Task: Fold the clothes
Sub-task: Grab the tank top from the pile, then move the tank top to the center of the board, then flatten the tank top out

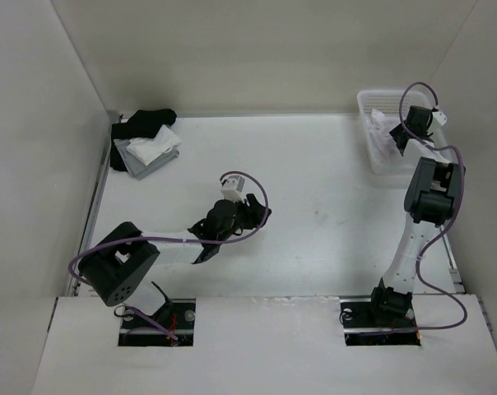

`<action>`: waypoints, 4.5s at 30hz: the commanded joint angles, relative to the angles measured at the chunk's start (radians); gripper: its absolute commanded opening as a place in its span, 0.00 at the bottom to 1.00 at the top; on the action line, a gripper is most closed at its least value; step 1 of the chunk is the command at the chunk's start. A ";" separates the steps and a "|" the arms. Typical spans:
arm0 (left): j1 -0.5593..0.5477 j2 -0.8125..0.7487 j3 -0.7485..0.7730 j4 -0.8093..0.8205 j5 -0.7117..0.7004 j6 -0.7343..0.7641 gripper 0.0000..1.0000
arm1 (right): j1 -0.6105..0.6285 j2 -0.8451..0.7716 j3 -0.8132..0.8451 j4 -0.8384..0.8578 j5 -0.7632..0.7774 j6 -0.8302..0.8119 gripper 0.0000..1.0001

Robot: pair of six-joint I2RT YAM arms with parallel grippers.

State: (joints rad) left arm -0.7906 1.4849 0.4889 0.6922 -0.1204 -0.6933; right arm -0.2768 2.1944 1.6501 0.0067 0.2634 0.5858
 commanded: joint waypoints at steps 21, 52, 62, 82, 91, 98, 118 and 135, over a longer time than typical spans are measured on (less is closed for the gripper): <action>0.066 -0.023 -0.041 0.115 0.028 -0.023 0.49 | 0.188 -0.730 -0.384 0.371 -0.026 0.057 0.01; 0.532 -0.626 -0.303 -0.368 0.031 -0.147 0.45 | 0.787 -0.567 -0.636 0.395 -0.204 0.082 0.49; 0.114 -0.580 -0.150 -0.614 -0.013 -0.003 0.30 | 1.214 -0.883 -1.139 0.273 -0.113 0.248 0.09; -0.039 -0.310 -0.036 -0.559 -0.159 0.048 0.11 | 1.523 -0.624 -1.078 0.407 -0.026 0.379 0.51; 0.149 -0.446 -0.090 -0.537 -0.030 -0.014 0.08 | 1.528 -0.493 -0.983 0.362 0.034 0.417 0.41; 0.212 -0.446 -0.110 -0.473 0.041 -0.046 0.07 | 1.528 -0.429 -0.875 0.257 0.037 0.382 0.05; 0.138 -0.958 0.271 -0.706 -0.116 -0.039 0.03 | 1.615 -1.521 -0.767 -0.168 0.393 -0.006 0.00; 0.000 -0.885 0.620 -0.436 -0.254 0.231 0.05 | 1.597 -1.414 -0.288 -0.106 0.289 -0.333 0.01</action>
State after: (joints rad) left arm -0.8093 0.5339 1.0798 0.1417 -0.3645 -0.5381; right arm 1.3884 0.6975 1.3727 -0.1387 0.5789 0.3401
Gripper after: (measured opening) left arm 0.043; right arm 0.002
